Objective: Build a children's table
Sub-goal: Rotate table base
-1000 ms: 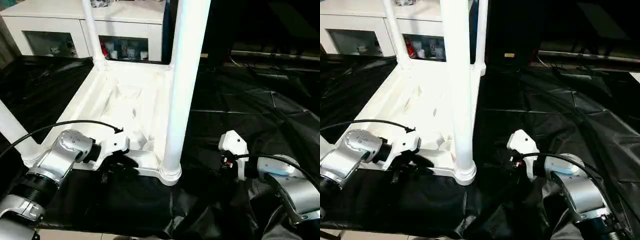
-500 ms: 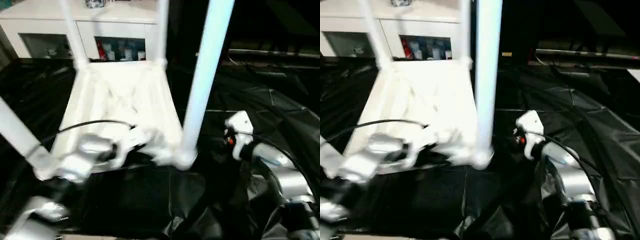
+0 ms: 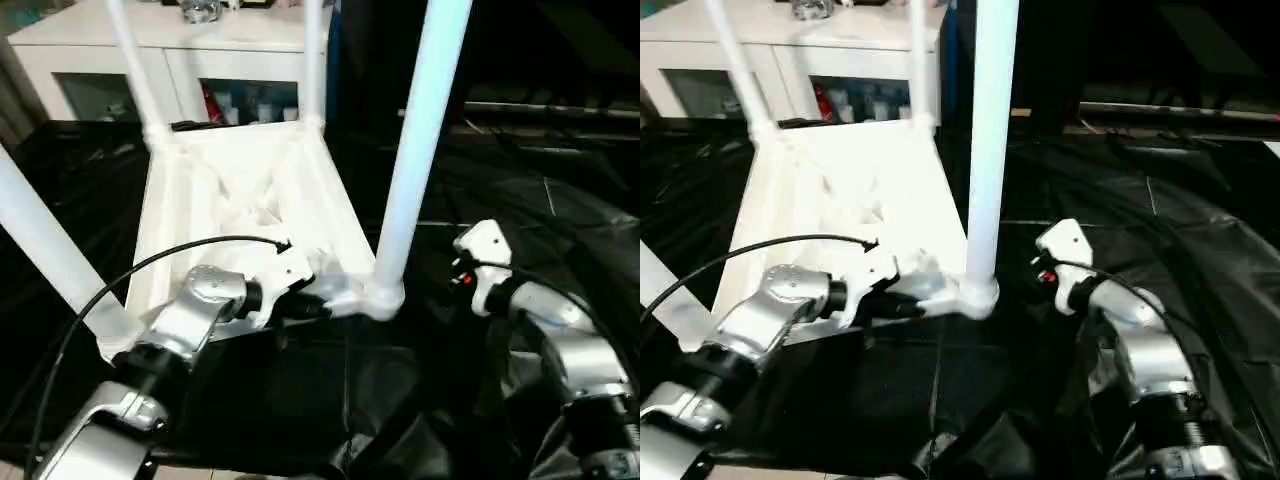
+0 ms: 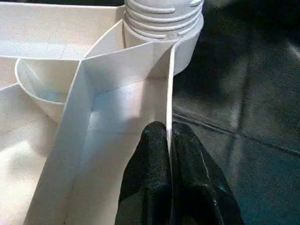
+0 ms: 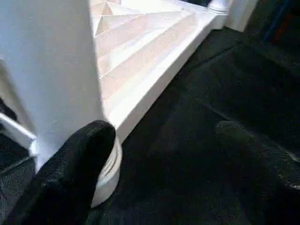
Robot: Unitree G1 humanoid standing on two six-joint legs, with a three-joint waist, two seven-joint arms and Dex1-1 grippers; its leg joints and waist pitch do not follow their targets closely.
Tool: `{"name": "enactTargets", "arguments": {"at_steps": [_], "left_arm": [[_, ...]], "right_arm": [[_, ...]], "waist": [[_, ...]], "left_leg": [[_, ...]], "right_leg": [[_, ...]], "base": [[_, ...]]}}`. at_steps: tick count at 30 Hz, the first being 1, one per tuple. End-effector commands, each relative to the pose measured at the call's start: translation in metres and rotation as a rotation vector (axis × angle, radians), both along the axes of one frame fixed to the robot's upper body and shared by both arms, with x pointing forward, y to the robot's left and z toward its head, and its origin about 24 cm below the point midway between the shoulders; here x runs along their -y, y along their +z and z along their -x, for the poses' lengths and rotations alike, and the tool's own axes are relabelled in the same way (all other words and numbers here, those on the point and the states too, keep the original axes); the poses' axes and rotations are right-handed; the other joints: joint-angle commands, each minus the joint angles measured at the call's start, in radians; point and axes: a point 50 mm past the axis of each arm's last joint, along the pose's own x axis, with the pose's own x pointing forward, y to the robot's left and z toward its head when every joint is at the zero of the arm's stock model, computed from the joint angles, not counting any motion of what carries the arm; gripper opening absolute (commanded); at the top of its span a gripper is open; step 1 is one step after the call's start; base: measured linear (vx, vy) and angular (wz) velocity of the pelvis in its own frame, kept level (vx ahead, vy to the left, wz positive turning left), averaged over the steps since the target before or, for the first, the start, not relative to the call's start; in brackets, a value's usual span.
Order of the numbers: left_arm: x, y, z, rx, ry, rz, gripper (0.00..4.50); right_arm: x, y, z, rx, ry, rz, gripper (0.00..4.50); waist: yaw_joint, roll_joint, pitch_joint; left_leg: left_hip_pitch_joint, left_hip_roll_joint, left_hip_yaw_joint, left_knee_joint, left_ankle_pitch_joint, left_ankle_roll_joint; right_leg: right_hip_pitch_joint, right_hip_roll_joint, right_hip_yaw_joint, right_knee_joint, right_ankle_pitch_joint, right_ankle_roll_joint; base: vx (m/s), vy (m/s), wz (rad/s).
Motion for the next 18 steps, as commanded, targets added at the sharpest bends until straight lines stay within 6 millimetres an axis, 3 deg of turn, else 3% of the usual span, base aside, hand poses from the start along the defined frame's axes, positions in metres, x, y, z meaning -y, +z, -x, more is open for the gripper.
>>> {"name": "enactTargets", "arguments": {"at_steps": [1,7,14,18], "left_arm": [[0.001,-0.003,-0.003,0.001,0.067,0.053,0.00],[0.003,-0.003,-0.004,0.009,0.038,0.045,0.00],[0.004,-0.002,-0.003,0.030,-0.015,0.016,0.00],[0.004,-0.004,-0.001,0.027,-0.050,-0.006,0.00]], "right_arm": [[-0.005,0.000,0.003,-0.022,0.084,-0.024,4.45],[-0.007,-0.002,0.018,-0.091,0.232,-0.027,4.45],[-0.029,-0.014,0.004,-0.043,0.194,0.029,4.45],[-0.038,-0.013,-0.003,-0.033,0.192,0.021,4.45]], "waist": [[-0.002,-0.028,-0.047],[0.002,-0.025,-0.050],[-0.006,-0.023,-0.044],[-0.004,-0.020,-0.047]], "left_leg": [[0.001,0.077,-0.033,-0.066,-0.145,0.070],[-0.002,0.080,-0.034,-0.064,-0.118,0.099],[0.002,0.081,-0.038,-0.072,-0.182,0.051],[0.004,0.086,-0.037,-0.073,-0.167,0.056]], "right_leg": [[0.031,-0.117,0.051,-0.103,-0.263,-0.170],[0.031,-0.116,0.049,-0.098,-0.188,-0.189],[0.019,-0.123,0.049,-0.111,-0.341,-0.178],[0.020,-0.122,0.053,-0.104,-0.264,-0.193]], "base": [[0.000,0.000,0.00],[0.000,0.000,0.00],[0.000,0.000,0.00],[0.000,0.000,0.00]]}}
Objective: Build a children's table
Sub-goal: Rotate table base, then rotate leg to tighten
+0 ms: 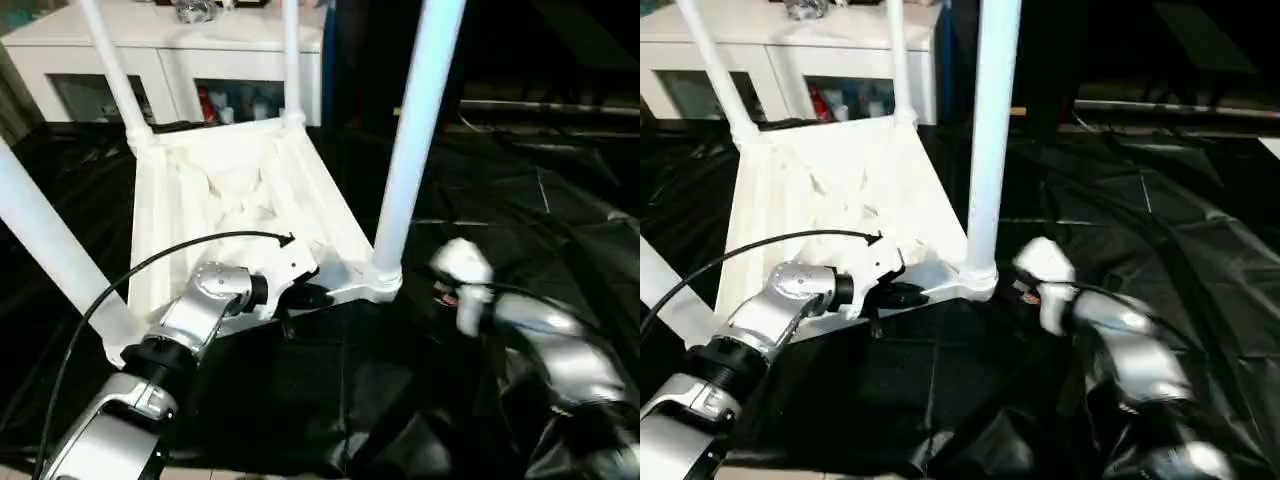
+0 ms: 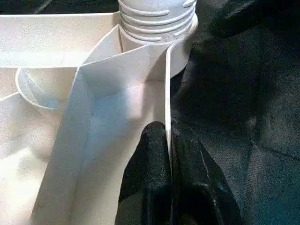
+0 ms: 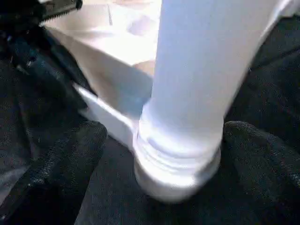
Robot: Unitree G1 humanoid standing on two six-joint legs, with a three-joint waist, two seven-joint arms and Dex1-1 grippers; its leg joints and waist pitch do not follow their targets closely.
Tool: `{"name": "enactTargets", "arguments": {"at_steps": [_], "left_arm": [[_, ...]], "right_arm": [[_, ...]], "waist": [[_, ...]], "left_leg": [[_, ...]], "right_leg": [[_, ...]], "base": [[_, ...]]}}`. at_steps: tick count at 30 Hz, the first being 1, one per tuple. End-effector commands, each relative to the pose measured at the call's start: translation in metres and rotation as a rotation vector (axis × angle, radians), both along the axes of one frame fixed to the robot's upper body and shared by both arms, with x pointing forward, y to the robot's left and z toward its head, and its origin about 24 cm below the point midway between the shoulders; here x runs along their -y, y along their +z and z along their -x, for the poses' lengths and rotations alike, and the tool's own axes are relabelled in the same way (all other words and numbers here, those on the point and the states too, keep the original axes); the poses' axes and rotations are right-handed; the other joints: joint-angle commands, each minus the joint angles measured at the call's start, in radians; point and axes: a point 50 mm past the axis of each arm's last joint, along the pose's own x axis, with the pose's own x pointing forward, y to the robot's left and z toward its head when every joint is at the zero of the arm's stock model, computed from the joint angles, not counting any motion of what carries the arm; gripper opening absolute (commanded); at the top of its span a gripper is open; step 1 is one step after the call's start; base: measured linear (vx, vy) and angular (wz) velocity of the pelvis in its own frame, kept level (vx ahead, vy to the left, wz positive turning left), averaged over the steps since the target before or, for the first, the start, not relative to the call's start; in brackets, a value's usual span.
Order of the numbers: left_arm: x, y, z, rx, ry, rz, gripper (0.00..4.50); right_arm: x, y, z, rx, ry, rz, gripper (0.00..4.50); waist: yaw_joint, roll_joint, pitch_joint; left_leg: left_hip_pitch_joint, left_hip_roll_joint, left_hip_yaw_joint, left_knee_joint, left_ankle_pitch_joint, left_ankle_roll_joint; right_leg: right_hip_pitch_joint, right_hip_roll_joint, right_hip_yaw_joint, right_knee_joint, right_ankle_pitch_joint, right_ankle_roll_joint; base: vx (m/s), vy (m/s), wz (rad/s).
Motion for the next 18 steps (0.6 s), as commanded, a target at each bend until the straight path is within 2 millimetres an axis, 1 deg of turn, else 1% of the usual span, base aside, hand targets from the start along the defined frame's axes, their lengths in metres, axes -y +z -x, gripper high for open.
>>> {"name": "enactTargets", "arguments": {"at_steps": [1,2,3,5,7,11,13,14,15,16,18], "left_arm": [[0.0028,-0.0052,0.0041,-0.018,-0.037,-0.001,0.00],[0.0027,-0.0053,0.0043,-0.019,-0.039,-0.001,0.00],[0.0023,-0.0055,0.0046,-0.019,-0.042,-0.001,0.00],[0.0011,-0.0060,0.0054,-0.017,-0.042,-0.001,0.00],[0.0003,-0.0063,0.0061,-0.019,-0.045,-0.003,0.00],[-0.0020,-0.0073,0.0077,-0.026,-0.053,-0.006,0.00],[-0.0022,-0.0073,0.0077,-0.026,-0.054,-0.006,0.00],[-0.0029,-0.0075,0.0079,-0.028,-0.054,-0.007,0.00],[-0.0029,-0.0075,0.0079,-0.028,-0.054,-0.007,0.00],[-0.0033,-0.0076,0.0082,-0.029,-0.055,-0.008,0.00],[-0.0038,-0.0077,0.0082,-0.030,-0.055,-0.010,0.00]], "right_arm": [[-0.0041,0.0039,-0.0047,0.029,0.010,0.018,4.45],[-0.0047,0.0041,-0.0054,0.031,0.010,0.018,4.45],[-0.0051,0.0041,-0.0059,0.035,0.007,0.020,4.45],[-0.0059,0.0041,-0.0083,0.042,0.004,0.019,4.45],[-0.0063,0.0037,-0.0100,0.048,0.004,0.019,4.45],[-0.0072,0.0030,-0.0120,0.048,0.008,0.002,4.45],[-0.0071,0.0030,-0.0123,0.047,0.007,0.000,4.45],[-0.0070,0.0028,-0.0128,0.047,0.005,-0.003,4.45],[-0.0070,0.0028,-0.0128,0.047,0.005,-0.003,4.45],[-0.0070,0.0026,-0.0131,0.047,0.005,-0.004,4.30],[-0.0067,0.0022,-0.0139,0.045,0.002,-0.011,4.30]], "waist": [[-0.002,-0.020,-0.048],[0.001,-0.019,-0.051],[0.005,-0.021,-0.053],[0.005,-0.022,-0.052],[0.004,-0.024,-0.051],[0.002,-0.022,-0.048],[0.003,-0.023,-0.048],[0.004,-0.021,-0.048],[0.003,-0.022,-0.048],[0.003,-0.022,-0.048],[0.004,-0.019,-0.049]], "left_leg": [[0.007,0.086,-0.035,-0.070,-0.154,0.059],[0.008,0.087,-0.035,-0.068,-0.143,0.060],[0.006,0.087,-0.033,-0.066,-0.111,0.074],[0.001,0.085,-0.033,-0.066,-0.108,0.081],[0.001,0.085,-0.032,-0.066,-0.114,0.082],[0.002,0.086,-0.033,-0.069,-0.144,0.072],[0.003,0.087,-0.033,-0.069,-0.144,0.070],[0.003,0.087,-0.033,-0.069,-0.143,0.069],[0.003,0.087,-0.033,-0.069,-0.142,0.069],[0.002,0.087,-0.034,-0.070,-0.141,0.070],[0.003,0.088,-0.034,-0.070,-0.139,0.071]], "right_leg": [[0.025,-0.121,0.054,-0.099,-0.235,-0.198],[0.025,-0.122,0.054,-0.097,-0.212,-0.201],[0.026,-0.120,0.053,-0.089,-0.137,-0.213],[0.028,-0.122,0.051,-0.087,-0.115,-0.223],[0.028,-0.122,0.051,-0.088,-0.121,-0.221],[0.026,-0.124,0.051,-0.094,-0.188,-0.211],[0.026,-0.124,0.052,-0.095,-0.192,-0.210],[0.026,-0.124,0.052,-0.095,-0.189,-0.211],[0.026,-0.123,0.052,-0.094,-0.185,-0.210],[0.026,-0.123,0.052,-0.093,-0.180,-0.210],[0.026,-0.124,0.052,-0.092,-0.166,-0.216]], "base": [[0.000,0.000,0.00],[0.000,0.000,0.00],[0.000,0.000,0.00],[0.000,0.000,0.00],[0.000,0.000,0.00],[0.000,0.000,0.00],[0.000,0.000,0.00],[0.000,0.000,0.00],[0.000,0.000,0.00],[0.000,0.000,0.00],[0.000,0.000,0.00]]}}
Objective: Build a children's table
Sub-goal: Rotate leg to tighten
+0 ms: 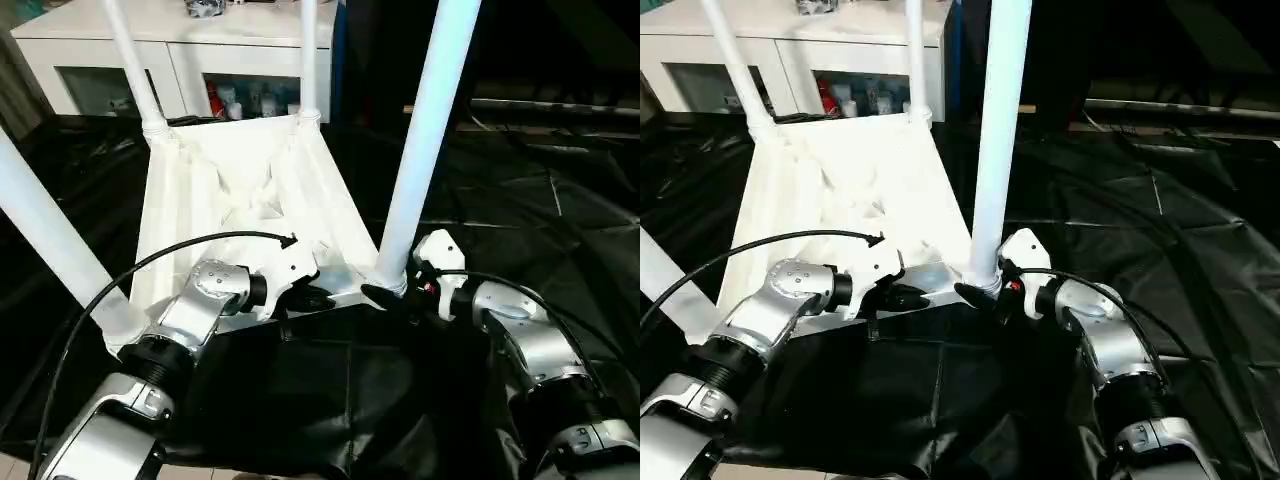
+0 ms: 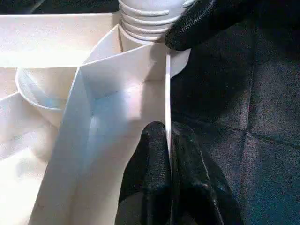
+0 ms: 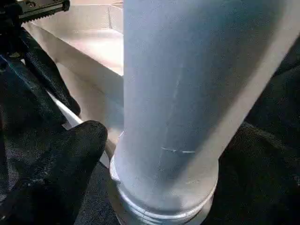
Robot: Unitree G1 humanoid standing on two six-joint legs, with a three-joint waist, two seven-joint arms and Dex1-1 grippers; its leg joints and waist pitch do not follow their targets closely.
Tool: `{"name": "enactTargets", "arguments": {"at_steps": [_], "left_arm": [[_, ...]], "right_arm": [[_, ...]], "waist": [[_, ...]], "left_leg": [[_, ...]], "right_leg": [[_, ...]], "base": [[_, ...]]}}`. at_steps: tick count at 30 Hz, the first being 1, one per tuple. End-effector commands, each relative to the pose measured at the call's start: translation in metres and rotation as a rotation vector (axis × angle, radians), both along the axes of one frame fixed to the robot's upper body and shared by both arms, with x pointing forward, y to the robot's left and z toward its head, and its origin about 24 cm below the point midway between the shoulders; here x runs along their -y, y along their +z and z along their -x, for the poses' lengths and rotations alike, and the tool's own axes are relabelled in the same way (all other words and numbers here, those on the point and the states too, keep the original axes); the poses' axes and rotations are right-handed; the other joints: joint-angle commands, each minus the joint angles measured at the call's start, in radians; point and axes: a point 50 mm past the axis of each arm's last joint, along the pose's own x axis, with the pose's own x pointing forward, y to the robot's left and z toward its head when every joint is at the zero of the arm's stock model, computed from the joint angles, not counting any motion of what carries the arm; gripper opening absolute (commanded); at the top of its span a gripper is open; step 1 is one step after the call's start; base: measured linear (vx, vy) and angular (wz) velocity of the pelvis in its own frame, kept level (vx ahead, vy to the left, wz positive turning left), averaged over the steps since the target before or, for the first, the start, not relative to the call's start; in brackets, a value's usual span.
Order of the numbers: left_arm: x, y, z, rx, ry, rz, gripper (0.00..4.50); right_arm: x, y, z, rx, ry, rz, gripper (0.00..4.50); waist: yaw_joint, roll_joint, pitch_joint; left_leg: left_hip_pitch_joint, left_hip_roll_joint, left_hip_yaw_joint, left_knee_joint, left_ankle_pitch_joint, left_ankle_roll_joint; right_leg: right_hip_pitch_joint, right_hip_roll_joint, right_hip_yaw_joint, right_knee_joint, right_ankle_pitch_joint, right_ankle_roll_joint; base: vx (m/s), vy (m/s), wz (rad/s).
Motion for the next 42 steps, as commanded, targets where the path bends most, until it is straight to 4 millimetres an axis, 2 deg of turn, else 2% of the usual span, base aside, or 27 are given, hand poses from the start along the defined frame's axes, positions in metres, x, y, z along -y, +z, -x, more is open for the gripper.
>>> {"name": "enactTargets", "arguments": {"at_steps": [1,2,5,10,11,17,20,22,23,25,26,27,29,30,31,32,34,35,36,37,38,39,40,41,42], "left_arm": [[-0.002,-0.010,0.007,-0.037,-0.016,-0.007,0.00],[-0.002,-0.010,0.007,-0.039,-0.016,-0.007,0.00],[-0.002,-0.010,0.006,-0.040,-0.017,-0.010,0.00],[-0.005,-0.010,0.006,-0.047,-0.015,-0.014,0.00],[-0.006,-0.010,0.006,-0.048,-0.015,-0.016,0.00],[-0.009,-0.011,0.008,-0.053,-0.019,-0.023,0.00],[-0.009,-0.011,0.007,-0.054,-0.007,-0.021,0.00],[-0.007,-0.011,0.005,-0.050,0.033,-0.008,0.00],[-0.005,-0.011,0.001,-0.040,0.081,0.005,0.00],[0.000,-0.010,-0.005,-0.019,0.161,0.018,0.00],[0.007,-0.010,-0.012,0.003,0.261,0.027,0.00],[0.010,-0.009,-0.014,0.004,0.295,0.035,0.00],[0.013,-0.009,-0.015,0.005,0.320,0.041,0.00],[0.016,-0.009,-0.017,0.004,0.355,0.050,0.00],[0.016,-0.009,-0.017,0.004,0.355,0.050,0.00],[0.022,-0.008,-0.020,0.011,0.406,0.060,0.00],[0.029,-0.008,-0.022,0.015,0.444,0.062,0.00],[0.039,-0.010,-0.023,0.024,0.474,0.045,0.00],[0.039,-0.010,-0.023,0.024,0.474,0.045,0.00],[0.040,-0.010,-0.023,0.025,0.474,0.042,0.00],[0.042,-0.011,-0.023,0.031,0.475,0.033,0.00],[0.044,-0.012,-0.022,0.035,0.462,0.026,0.00],[0.044,-0.012,-0.021,0.034,0.444,0.020,0.00],[0.044,-0.013,-0.021,0.032,0.433,0.016,0.00],[0.044,-0.014,-0.020,0.027,0.423,0.013,0.00]], "right_arm": [[0.001,0.006,-0.005,0.020,-0.003,-0.019,4.30],[0.001,0.005,-0.005,0.018,-0.003,-0.025,4.02],[0.001,0.005,-0.005,0.016,0.004,-0.027,3.87],[0.001,0.004,-0.005,0.014,0.011,-0.036,3.41],[0.002,0.004,-0.005,0.013,0.011,-0.036,3.18],[0.002,0.001,-0.004,0.006,0.018,-0.044,2.79],[0.000,-0.003,-0.003,-0.007,0.002,-0.053,2.76],[0.000,-0.007,-0.006,-0.025,-0.071,-0.071,2.74],[0.001,-0.011,-0.009,-0.027,-0.151,-0.074,2.74],[0.001,-0.018,-0.013,-0.037,-0.286,-0.092,2.73],[-0.001,-0.026,-0.016,-0.061,-0.443,-0.112,2.73],[-0.002,-0.029,-0.017,-0.072,-0.499,-0.115,2.73],[-0.003,-0.031,-0.018,-0.082,-0.541,-0.116,2.72],[-0.005,-0.034,-0.018,-0.095,-0.597,-0.115,2.72],[-0.005,-0.034,-0.018,-0.095,-0.597,-0.115,2.72],[-0.009,-0.038,-0.019,-0.101,-0.662,-0.087,2.72],[-0.018,-0.040,-0.020,-0.103,-0.699,-0.062,2.72],[-0.033,-0.038,-0.023,-0.095,-0.704,-0.065,2.72],[-0.033,-0.038,-0.023,-0.095,-0.704,-0.065,2.72],[-0.034,-0.038,-0.023,-0.094,-0.702,-0.067,2.72],[-0.038,-0.036,-0.024,-0.088,-0.694,-0.073,3.07],[-0.042,-0.034,-0.025,-0.079,-0.668,-0.093,3.07],[-0.044,-0.029,-0.027,-0.071,-0.653,-0.128,3.28],[-0.044,-0.027,-0.028,-0.065,-0.645,-0.153,3.28],[-0.043,-0.024,-0.029,-0.054,-0.641,-0.161,3.44]], "waist": [[-0.002,-0.018,-0.050],[-0.003,-0.019,-0.049],[-0.002,-0.018,-0.049],[-0.002,-0.019,-0.048],[-0.002,-0.020,-0.048],[-0.003,-0.018,-0.047],[-0.003,-0.016,-0.047],[-0.005,-0.017,-0.046],[-0.008,-0.018,-0.045],[-0.012,-0.017,-0.044],[-0.017,-0.016,-0.043],[-0.021,-0.016,-0.041],[-0.025,-0.019,-0.042],[-0.023,-0.018,-0.044],[-0.023,-0.018,-0.044],[-0.025,-0.019,-0.047],[-0.027,-0.018,-0.049],[-0.028,-0.022,-0.049],[-0.025,-0.019,-0.052],[-0.024,-0.019,-0.051],[-0.024,-0.019,-0.052],[-0.025,-0.017,-0.053],[-0.024,-0.013,-0.053],[-0.026,-0.014,-0.052],[-0.027,-0.011,-0.050]], "left_leg": [[0.009,0.088,-0.034,-0.070,-0.141,0.068],[0.009,0.088,-0.034,-0.070,-0.143,0.068],[0.009,0.088,-0.035,-0.071,-0.148,0.066],[0.010,0.088,-0.034,-0.072,-0.155,0.066],[0.009,0.089,-0.035,-0.072,-0.156,0.066],[0.009,0.090,-0.035,-0.073,-0.161,0.063],[0.008,0.089,-0.035,-0.073,-0.154,0.066],[0.009,0.090,-0.035,-0.075,-0.163,0.063],[0.011,0.090,-0.034,-0.076,-0.173,0.055],[0.008,0.089,-0.038,-0.079,-0.181,0.045],[0.014,0.089,-0.038,-0.081,-0.202,0.029],[0.017,0.088,-0.038,-0.083,-0.220,0.017],[0.016,0.086,-0.038,-0.083,-0.222,0.010],[0.013,0.086,-0.038,-0.081,-0.212,0.018],[0.014,0.086,-0.035,-0.080,-0.206,0.022],[0.010,0.085,-0.033,-0.080,-0.173,0.032],[0.010,0.084,-0.030,-0.078,-0.152,0.042],[0.008,0.083,-0.029,-0.078,-0.146,0.044],[0.012,0.085,-0.028,-0.076,-0.143,0.052],[0.010,0.085,-0.027,-0.076,-0.140,0.056],[0.010,0.087,-0.026,-0.076,-0.131,0.066],[0.010,0.088,-0.025,-0.076,-0.126,0.072],[0.011,0.089,-0.025,-0.076,-0.127,0.074],[0.011,0.091,-0.024,-0.077,-0.140,0.077],[0.013,0.091,-0.024,-0.078,-0.155,0.076]], "right_leg": [[0.032,-0.123,0.052,-0.091,-0.160,-0.218],[0.032,-0.124,0.052,-0.092,-0.161,-0.219],[0.032,-0.124,0.052,-0.093,-0.173,-0.221],[0.031,-0.124,0.052,-0.094,-0.182,-0.219],[0.031,-0.125,0.053,-0.094,-0.186,-0.219],[0.030,-0.124,0.053,-0.094,-0.186,-0.221],[0.030,-0.124,0.053,-0.093,-0.175,-0.222],[0.028,-0.125,0.053,-0.095,-0.188,-0.224],[0.026,-0.125,0.054,-0.096,-0.208,-0.225],[0.030,-0.126,0.052,-0.098,-0.238,-0.221],[0.023,-0.126,0.053,-0.101,-0.272,-0.217],[0.019,-0.125,0.054,-0.105,-0.301,-0.213],[0.021,-0.126,0.055,-0.105,-0.310,-0.208],[0.024,-0.128,0.056,-0.106,-0.303,-0.199],[0.021,-0.128,0.057,-0.107,-0.291,-0.198],[0.023,-0.125,0.055,-0.101,-0.234,-0.203],[0.024,-0.123,0.053,-0.098,-0.182,-0.213],[0.025,-0.123,0.052,-0.096,-0.170,-0.216],[0.025,-0.127,0.051,-0.096,-0.149,-0.222],[0.027,-0.127,0.051,-0.096,-0.141,-0.220],[0.028,-0.128,0.050,-0.094,-0.118,-0.220],[0.028,-0.127,0.049,-0.093,-0.100,-0.221],[0.028,-0.128,0.049,-0.092,-0.093,-0.223],[0.028,-0.130,0.049,-0.095,-0.096,-0.225],[0.027,-0.129,0.049,-0.096,-0.111,-0.226]], "base": [[0.000,0.000,0.00],[0.000,0.000,0.00],[0.000,0.000,0.00],[0.000,0.000,0.00],[0.000,0.000,0.00],[0.000,0.000,0.00],[0.000,0.000,0.00],[0.000,0.000,0.00],[0.000,0.000,0.00],[0.000,0.000,0.00],[0.000,0.000,0.00],[0.000,0.000,0.00],[0.000,0.000,0.00],[0.000,0.000,0.00],[0.000,0.000,0.00],[0.000,0.000,0.00],[0.000,0.000,0.00],[0.000,0.000,0.00],[0.000,0.000,0.00],[0.000,0.000,0.00],[0.000,0.000,0.00],[0.000,0.000,0.00],[0.000,0.000,0.00],[0.000,0.000,0.00],[0.000,0.000,0.00]]}}
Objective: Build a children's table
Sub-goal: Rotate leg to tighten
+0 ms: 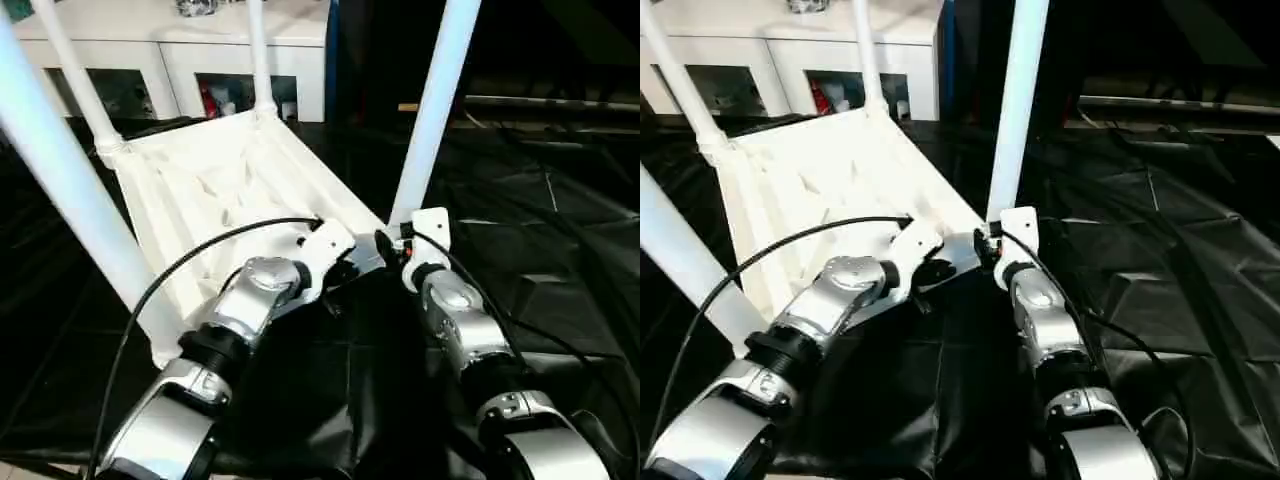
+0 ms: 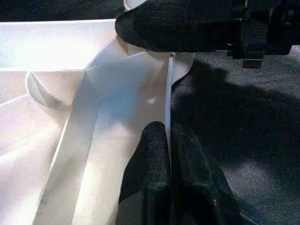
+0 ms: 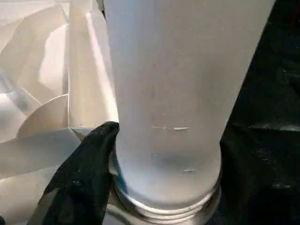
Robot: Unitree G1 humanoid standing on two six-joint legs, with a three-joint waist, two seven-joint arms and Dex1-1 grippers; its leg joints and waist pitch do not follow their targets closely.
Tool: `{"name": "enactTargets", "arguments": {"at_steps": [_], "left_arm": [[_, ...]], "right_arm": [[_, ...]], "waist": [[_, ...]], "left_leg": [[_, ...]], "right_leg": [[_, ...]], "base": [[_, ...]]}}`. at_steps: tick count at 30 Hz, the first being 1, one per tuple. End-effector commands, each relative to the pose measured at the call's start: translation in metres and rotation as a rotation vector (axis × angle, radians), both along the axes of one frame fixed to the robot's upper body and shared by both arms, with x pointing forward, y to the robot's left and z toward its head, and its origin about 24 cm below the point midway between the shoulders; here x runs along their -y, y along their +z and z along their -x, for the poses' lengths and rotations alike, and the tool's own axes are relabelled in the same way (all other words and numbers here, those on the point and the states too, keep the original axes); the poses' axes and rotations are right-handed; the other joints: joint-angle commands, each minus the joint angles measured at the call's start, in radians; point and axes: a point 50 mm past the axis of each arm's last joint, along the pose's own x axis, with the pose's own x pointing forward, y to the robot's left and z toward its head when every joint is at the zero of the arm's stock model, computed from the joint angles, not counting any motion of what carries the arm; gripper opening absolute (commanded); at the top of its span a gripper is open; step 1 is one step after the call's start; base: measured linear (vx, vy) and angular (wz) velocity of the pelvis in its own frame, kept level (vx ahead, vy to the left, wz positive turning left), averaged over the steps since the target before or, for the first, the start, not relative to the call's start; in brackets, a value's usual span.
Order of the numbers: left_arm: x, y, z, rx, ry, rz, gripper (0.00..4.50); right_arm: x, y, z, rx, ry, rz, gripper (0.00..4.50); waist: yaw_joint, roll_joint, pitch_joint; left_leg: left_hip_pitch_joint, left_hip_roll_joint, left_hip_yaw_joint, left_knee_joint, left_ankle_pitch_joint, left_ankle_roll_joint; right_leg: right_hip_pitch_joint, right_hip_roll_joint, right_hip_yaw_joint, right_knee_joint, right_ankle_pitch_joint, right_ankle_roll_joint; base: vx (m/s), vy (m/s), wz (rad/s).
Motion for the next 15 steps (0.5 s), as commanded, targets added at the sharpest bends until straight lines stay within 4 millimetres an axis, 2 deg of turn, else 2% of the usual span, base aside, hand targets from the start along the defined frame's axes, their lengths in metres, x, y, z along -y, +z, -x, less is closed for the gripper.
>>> {"name": "enactTargets", "arguments": {"at_steps": [1,4,7,8,9,10,12,13,14,15], "left_arm": [[-0.011,-0.014,0.002,-0.034,0.083,-0.010,0.00],[-0.018,-0.015,0.005,-0.050,0.028,-0.026,0.00],[-0.022,-0.015,0.006,-0.059,0.004,-0.029,0.00],[-0.028,-0.014,0.009,-0.069,-0.060,-0.023,0.00],[-0.030,-0.014,0.011,-0.071,-0.091,-0.019,0.00],[-0.034,-0.013,0.013,-0.079,-0.116,-0.024,0.00],[-0.040,-0.013,0.014,-0.090,-0.140,-0.027,0.00],[-0.042,-0.012,0.015,-0.097,-0.158,-0.025,0.00],[-0.047,-0.011,0.017,-0.100,-0.193,-0.024,0.00],[-0.050,-0.008,0.021,-0.091,-0.259,-0.018,0.00]], "right_arm": [[-0.008,-0.010,0.006,-0.044,0.048,-0.038,3.51],[0.000,0.004,0.000,0.011,0.099,-0.066,3.77],[0.003,0.011,0.000,0.031,0.168,-0.051,3.99],[0.010,0.018,0.005,0.048,0.316,0.002,3.99],[0.012,0.019,0.008,0.050,0.375,0.022,3.99],[0.016,0.021,0.015,0.050,0.462,0.054,3.99],[0.022,0.022,0.023,0.043,0.548,0.081,3.99],[0.025,0.023,0.027,0.036,0.589,0.091,3.99],[0.031,0.023,0.034,0.017,0.649,0.103,3.99],[0.039,0.024,0.043,-0.011,0.714,0.107,3.99]], "waist": [[-0.003,-0.013,-0.049],[-0.010,-0.015,-0.050],[-0.009,-0.018,-0.050],[-0.006,-0.019,-0.052],[0.000,-0.021,-0.054],[-0.002,-0.021,-0.054],[0.001,-0.020,-0.053],[0.003,-0.021,-0.052],[0.004,-0.018,-0.052],[0.004,-0.031,-0.055]], "left_leg": [[0.013,0.093,-0.046,-0.075,-0.158,0.067],[0.008,0.093,-0.048,-0.077,-0.166,0.064],[0.007,0.092,-0.046,-0.072,-0.155,0.076],[0.006,0.090,-0.044,-0.068,-0.130,0.094],[0.004,0.092,-0.043,-0.065,-0.099,0.113],[0.003,0.090,-0.043,-0.063,-0.091,0.119],[0.003,0.092,-0.042,-0.062,-0.090,0.135],[0.004,0.092,-0.042,-0.063,-0.098,0.135],[0.007,0.097,-0.042,-0.064,-0.097,0.132],[0.008,0.098,-0.040,-0.063,-0.093,0.133]], "right_leg": [[0.029,-0.116,0.050,-0.085,-0.120,-0.226],[0.035,-0.118,0.049,-0.085,-0.131,-0.227],[0.035,-0.119,0.050,-0.086,-0.121,-0.231],[0.038,-0.116,0.048,-0.083,-0.083,-0.232],[0.040,-0.117,0.049,-0.078,-0.035,-0.226],[0.040,-0.114,0.047,-0.076,-0.018,-0.230],[0.037,-0.117,0.046,-0.074,-0.001,-0.230],[0.039,-0.117,0.044,-0.078,-0.024,-0.229],[0.035,-0.116,0.043,-0.079,-0.029,-0.234],[0.036,-0.113,0.041,-0.076,-0.023,-0.236]], "base": [[0.000,0.000,0.00],[0.000,0.000,0.00],[0.000,0.000,0.00],[0.000,0.000,0.00],[0.000,0.000,0.00],[0.000,0.000,0.00],[0.000,0.000,0.00],[0.000,0.000,0.00],[0.000,0.000,0.00],[0.000,0.000,0.00]]}}
